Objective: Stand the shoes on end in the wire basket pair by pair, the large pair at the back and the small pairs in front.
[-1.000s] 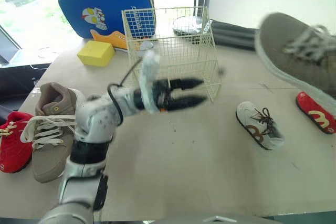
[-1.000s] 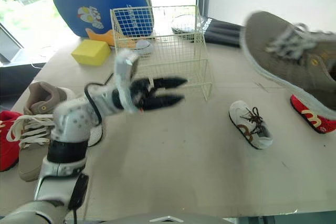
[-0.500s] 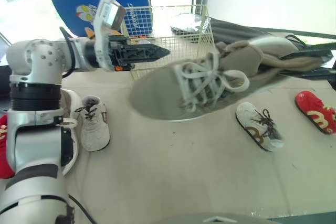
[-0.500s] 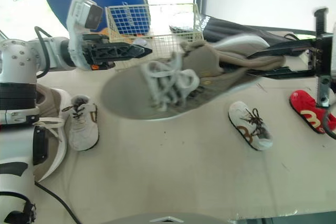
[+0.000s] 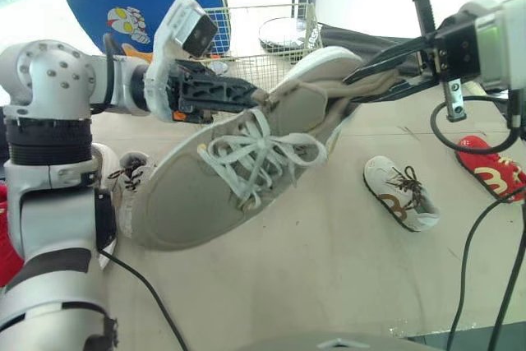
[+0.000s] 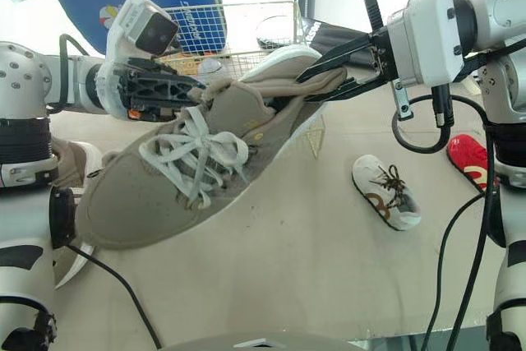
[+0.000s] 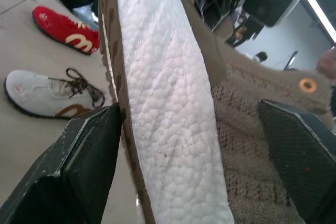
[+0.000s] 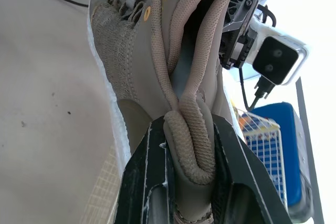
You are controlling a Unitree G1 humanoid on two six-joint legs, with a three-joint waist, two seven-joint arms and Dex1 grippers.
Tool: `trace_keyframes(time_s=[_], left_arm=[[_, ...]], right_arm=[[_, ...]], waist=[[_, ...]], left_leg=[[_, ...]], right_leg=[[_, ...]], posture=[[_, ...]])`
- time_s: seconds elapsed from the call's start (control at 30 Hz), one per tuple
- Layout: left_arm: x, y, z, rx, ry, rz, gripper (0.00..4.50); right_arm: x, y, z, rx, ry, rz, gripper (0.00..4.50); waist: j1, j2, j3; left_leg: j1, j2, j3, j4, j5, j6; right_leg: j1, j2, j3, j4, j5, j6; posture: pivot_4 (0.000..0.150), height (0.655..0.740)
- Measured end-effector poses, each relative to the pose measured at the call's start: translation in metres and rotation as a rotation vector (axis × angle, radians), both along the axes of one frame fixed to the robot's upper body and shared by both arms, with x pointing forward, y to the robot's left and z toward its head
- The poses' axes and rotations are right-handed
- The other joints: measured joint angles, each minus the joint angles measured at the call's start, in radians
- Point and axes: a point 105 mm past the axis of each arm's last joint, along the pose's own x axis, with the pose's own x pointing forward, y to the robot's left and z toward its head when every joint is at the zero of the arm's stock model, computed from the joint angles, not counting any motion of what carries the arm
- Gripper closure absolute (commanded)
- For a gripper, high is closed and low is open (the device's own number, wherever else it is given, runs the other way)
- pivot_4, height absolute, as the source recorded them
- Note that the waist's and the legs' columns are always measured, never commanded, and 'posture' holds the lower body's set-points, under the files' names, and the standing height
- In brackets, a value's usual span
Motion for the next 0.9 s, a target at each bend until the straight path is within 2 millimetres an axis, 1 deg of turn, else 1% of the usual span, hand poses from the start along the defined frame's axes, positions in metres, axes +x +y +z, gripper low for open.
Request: trace_keyframes(time_s=[0.03,0.07,0.1,0.13,0.2,0.23,0.27,0.3,0.33,0.37,0.4,0.47,0.5,0.53,0.6,0.63,0.73,0.8,0.83,0.87,0.9], left_arm=[[-0.004,0.003,-0.005,0.027,-0.015,-0.001,1.28],[-0.007,0.003,-0.01,0.055,-0.019,-0.008,1.45],[-0.008,0.004,-0.013,0.068,-0.02,-0.009,1.72],[-0.009,0.004,-0.015,0.077,-0.023,-0.01,2.13],[-0.01,0.004,-0.021,0.103,-0.039,-0.006,2.56],[-0.009,0.004,-0.021,0.103,-0.039,-0.006,2.56],[-0.009,0.004,-0.023,0.104,-0.039,-0.006,2.75],[-0.01,0.004,-0.025,0.099,-0.036,-0.008,2.84],[-0.01,0.003,-0.027,0.097,-0.031,-0.009,2.93],[-0.01,0.001,-0.032,0.102,-0.026,-0.013,3.02],[-0.01,-0.002,-0.037,0.102,-0.015,-0.013,3.08],[-0.008,-0.005,-0.041,0.084,-0.01,-0.002,3.16],[-0.006,-0.005,-0.042,0.074,-0.015,0.009,3.19],[-0.005,-0.006,-0.043,0.063,-0.031,0.024,3.25],[0.001,-0.009,-0.043,0.017,-0.065,0.067,3.29],[0.005,-0.01,-0.041,-0.031,-0.085,0.104,3.31],[0.01,-0.009,-0.03,-0.162,-0.133,0.168,3.32],[0.007,-0.004,-0.02,-0.24,-0.192,0.214,3.34],[0.007,-0.001,-0.02,-0.253,-0.205,0.237,3.34],[0.008,0.002,-0.022,-0.264,-0.211,0.269,3.34],[0.011,0.006,-0.025,-0.298,-0.215,0.326,3.34]], right_arm=[[0.001,0.005,-0.002,-0.008,-0.001,0.019,4.42],[0.0,0.007,-0.004,-0.016,-0.002,0.035,4.42],[0.0,0.009,-0.005,-0.016,0.0,0.043,4.42],[0.001,0.01,-0.006,-0.018,0.004,0.048,4.42],[0.002,0.012,-0.009,-0.025,0.016,0.048,4.42],[0.002,0.012,-0.009,-0.025,0.016,0.048,4.42],[0.003,0.013,-0.01,-0.028,0.029,0.044,3.92],[0.003,0.013,-0.01,-0.029,0.03,0.043,3.38],[0.005,0.013,-0.01,-0.022,0.03,0.037,2.98],[0.008,0.013,-0.01,-0.016,0.032,0.022,2.34],[0.011,0.011,-0.009,-0.005,0.032,0.002,1.79],[0.015,0.008,-0.006,0.015,0.027,-0.026,0.86],[0.016,0.007,-0.005,0.023,0.019,-0.037,0.58],[0.018,0.006,-0.003,0.035,0.002,-0.054,0.02],[0.022,0.0,0.002,0.077,-0.003,-0.102,0.0],[0.026,-0.007,0.003,0.103,0.02,-0.154,0.0],[0.034,-0.022,0.003,0.152,0.099,-0.284,0.0],[0.042,-0.037,-0.001,0.209,0.237,-0.413,0.0],[0.045,-0.045,-0.002,0.235,0.286,-0.465,0.0],[0.048,-0.054,-0.002,0.281,0.372,-0.532,0.0],[0.054,-0.071,-0.006,0.36,0.522,-0.639,0.0]], waist=[[-0.003,0.0,0.0],[-0.004,0.001,0.0],[-0.003,0.001,0.001],[-0.001,0.001,0.001],[0.002,0.001,0.0],[0.002,0.001,0.001],[0.001,0.001,0.0],[0.0,0.001,0.0],[-0.001,0.001,0.0],[-0.001,0.001,0.0],[-0.001,0.001,0.0],[0.0,0.001,0.0],[0.0,0.001,0.0],[-0.001,0.0,0.0],[0.001,0.0,0.0],[0.003,-0.001,-0.001],[0.006,-0.003,-0.002],[0.006,-0.004,-0.004],[0.006,-0.004,-0.004],[0.006,-0.002,-0.005],[0.009,-0.002,-0.005]], left_leg=[[0.001,0.0,0.001,0.0,0.0,0.0],[0.001,0.0,0.001,0.0,0.0,0.0],[0.001,0.0,0.001,0.0,0.0,-0.001],[0.001,0.0,0.0,0.0,0.001,-0.001],[0.001,0.0,0.0,0.0,0.001,-0.002],[0.001,0.0,0.0,0.0,0.001,-0.002],[0.001,0.0,-0.001,0.001,0.002,-0.003],[0.001,0.0,0.0,0.001,0.002,-0.003],[0.001,0.0,0.0,0.001,0.002,-0.003],[0.001,0.0,-0.001,0.001,0.002,-0.003],[0.001,0.0,-0.001,0.001,0.002,-0.003],[0.001,0.0,-0.001,0.001,0.002,-0.003],[0.001,0.0,-0.001,0.0,0.002,-0.003],[0.001,0.0,-0.001,0.0,0.002,-0.003],[0.001,0.0,-0.002,0.0,0.002,-0.003],[0.0,0.0,-0.002,0.0,0.002,-0.003],[0.0,0.0,-0.003,0.0,0.002,-0.003],[0.0,0.0,-0.003,0.0,0.002,-0.003],[0.0,0.0,-0.002,0.0,0.002,-0.003],[0.0,0.0,-0.002,0.0,0.002,-0.003],[0.0,0.0,-0.003,0.0,0.002,-0.003]], right_leg=[[0.0,0.0,0.001,0.0,0.0,-0.001],[0.0,0.0,0.001,0.001,0.001,-0.001],[0.0,0.0,0.001,0.001,0.001,-0.001],[0.0,0.0,0.001,0.001,0.001,-0.001],[0.0,0.0,0.0,0.001,0.001,-0.002],[0.0,0.0,0.0,0.001,0.001,-0.002],[0.0,0.001,0.0,0.001,0.001,-0.002],[0.0,0.001,0.0,0.001,0.001,-0.002],[0.0,0.001,0.001,0.002,0.001,-0.002],[0.0,0.001,0.001,0.002,0.001,-0.002],[0.0,0.001,0.001,0.002,0.001,-0.002],[0.0,0.001,0.0,0.001,0.001,-0.002],[0.0,0.001,0.0,0.001,0.001,-0.002],[0.0,0.001,0.0,0.001,0.002,-0.002],[0.0,0.0,0.0,0.001,0.002,-0.004],[0.0,0.0,0.0,0.001,0.003,-0.005],[0.0,-0.001,-0.001,0.0,0.004,-0.005],[0.0,-0.005,0.0,0.0,0.004,-0.006],[0.0,-0.006,0.0,0.0,0.004,-0.006],[0.0,-0.006,0.001,-0.001,0.004,-0.006],[0.0,-0.006,0.001,0.0,0.004,-0.007]], posture=[[0.15,0.74],[0.15,0.74],[0.15,0.74],[0.15,0.74],[0.15,0.74],[0.15,0.74],[0.15,0.74],[0.15,0.74],[0.15,0.74],[0.15,0.74],[0.15,0.74],[0.15,0.74],[0.15,0.74],[0.15,0.74],[0.15,0.74],[0.15,0.74],[0.15,0.74],[0.15,0.74],[0.15,0.74],[0.15,0.74],[0.15,0.74]])
